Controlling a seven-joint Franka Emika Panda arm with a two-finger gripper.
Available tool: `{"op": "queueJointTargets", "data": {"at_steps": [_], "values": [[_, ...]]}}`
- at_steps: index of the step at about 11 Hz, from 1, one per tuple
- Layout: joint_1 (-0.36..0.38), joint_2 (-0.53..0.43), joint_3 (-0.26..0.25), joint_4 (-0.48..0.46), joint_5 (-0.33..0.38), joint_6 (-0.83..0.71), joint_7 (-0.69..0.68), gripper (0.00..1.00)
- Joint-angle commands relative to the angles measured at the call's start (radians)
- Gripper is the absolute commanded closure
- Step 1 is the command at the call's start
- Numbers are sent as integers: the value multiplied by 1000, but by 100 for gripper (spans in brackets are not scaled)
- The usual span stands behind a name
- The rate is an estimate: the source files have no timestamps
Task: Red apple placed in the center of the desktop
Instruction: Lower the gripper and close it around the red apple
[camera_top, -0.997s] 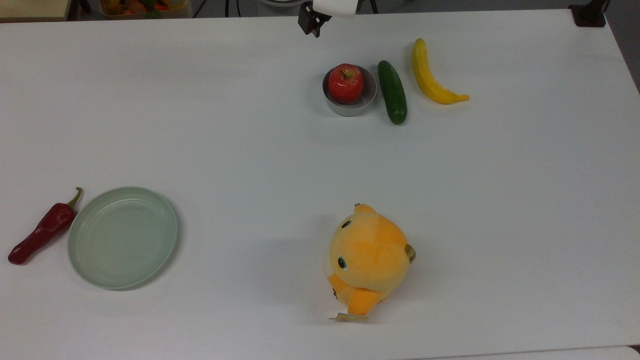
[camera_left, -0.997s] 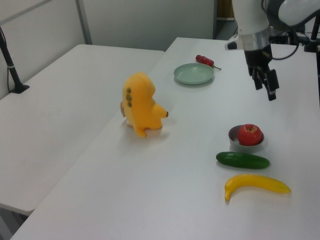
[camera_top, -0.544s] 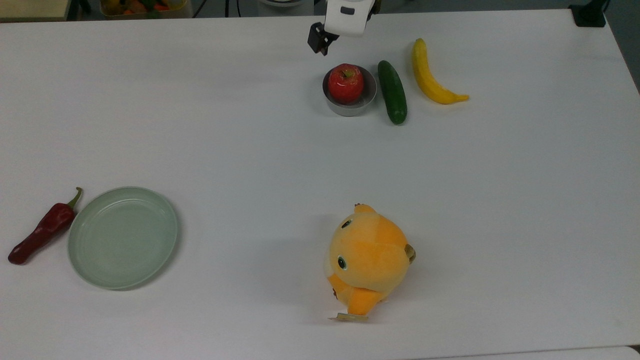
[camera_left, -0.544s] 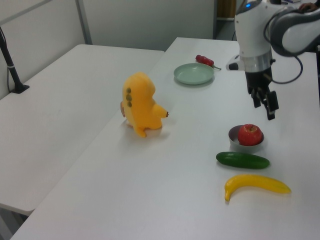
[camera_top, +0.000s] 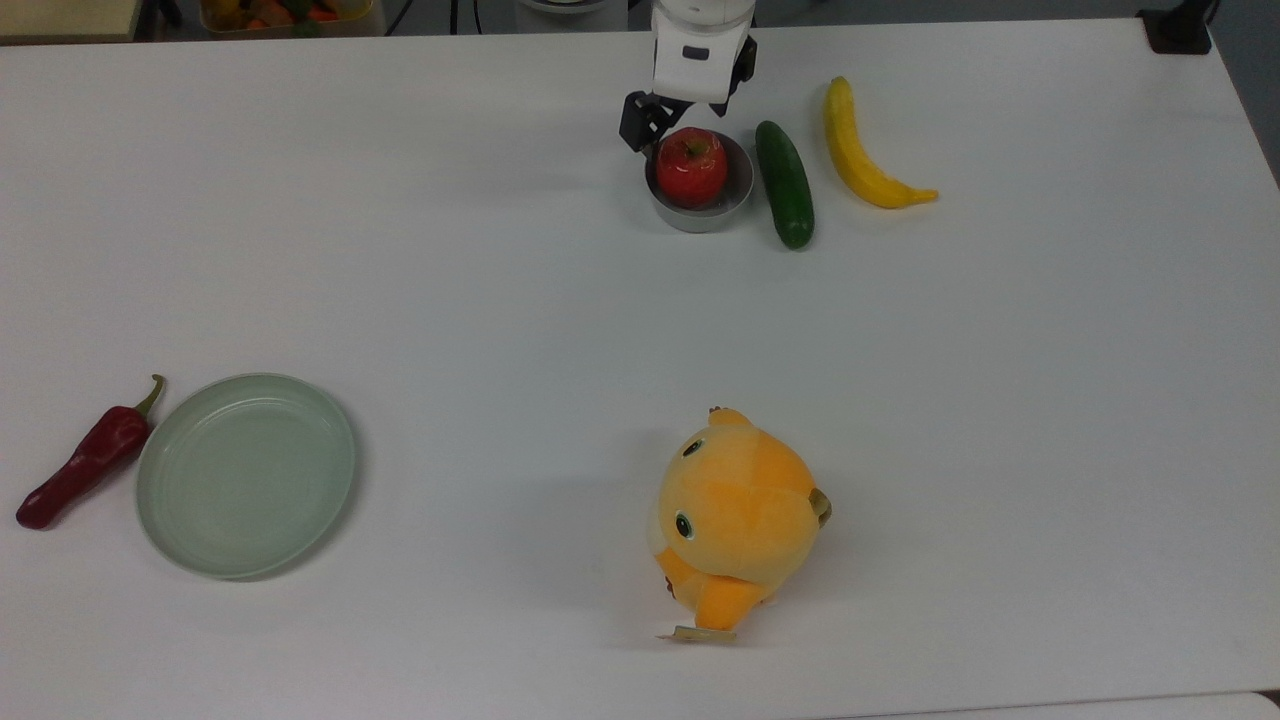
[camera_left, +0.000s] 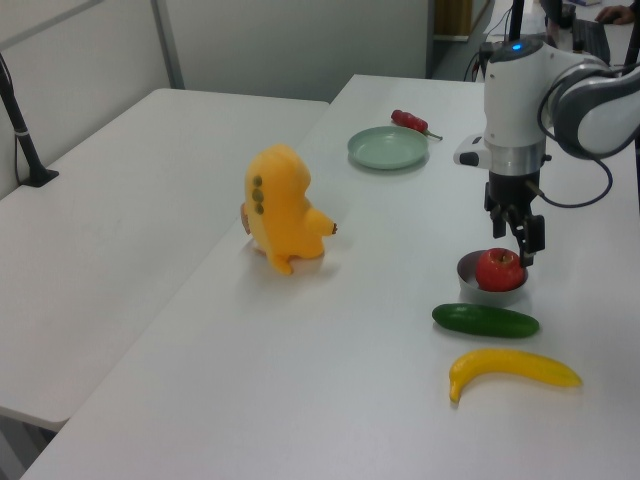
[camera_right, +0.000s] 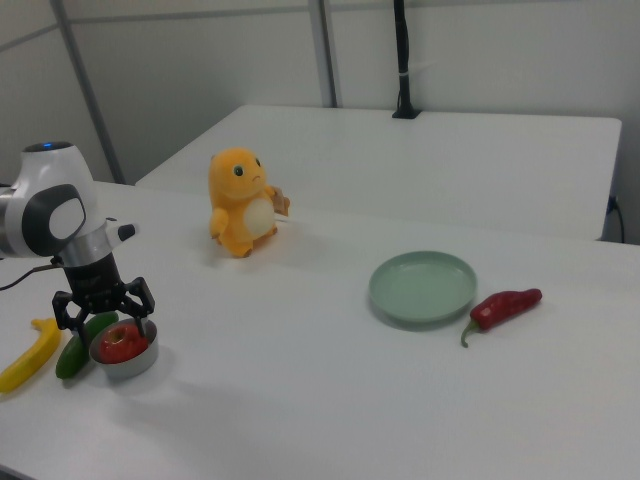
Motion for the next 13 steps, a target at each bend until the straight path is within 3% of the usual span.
{"op": "queueJointTargets", "data": {"at_steps": [1, 4, 5, 6, 7, 9, 10, 13], "values": [[7, 29, 0, -35, -32, 101, 4, 0], [7, 43, 1, -36, -44, 118, 4, 1], [7, 46, 1, -36, -52, 118, 4, 6], [7, 49, 1, -36, -54, 118, 4, 14], [7, 50, 3, -36, -54, 115, 4, 30], [7, 50, 3, -36, -54, 106, 4, 76], [7, 48, 3, -35, -54, 101, 4, 88], [7, 31, 3, -26, -52, 51, 27, 88]]}}
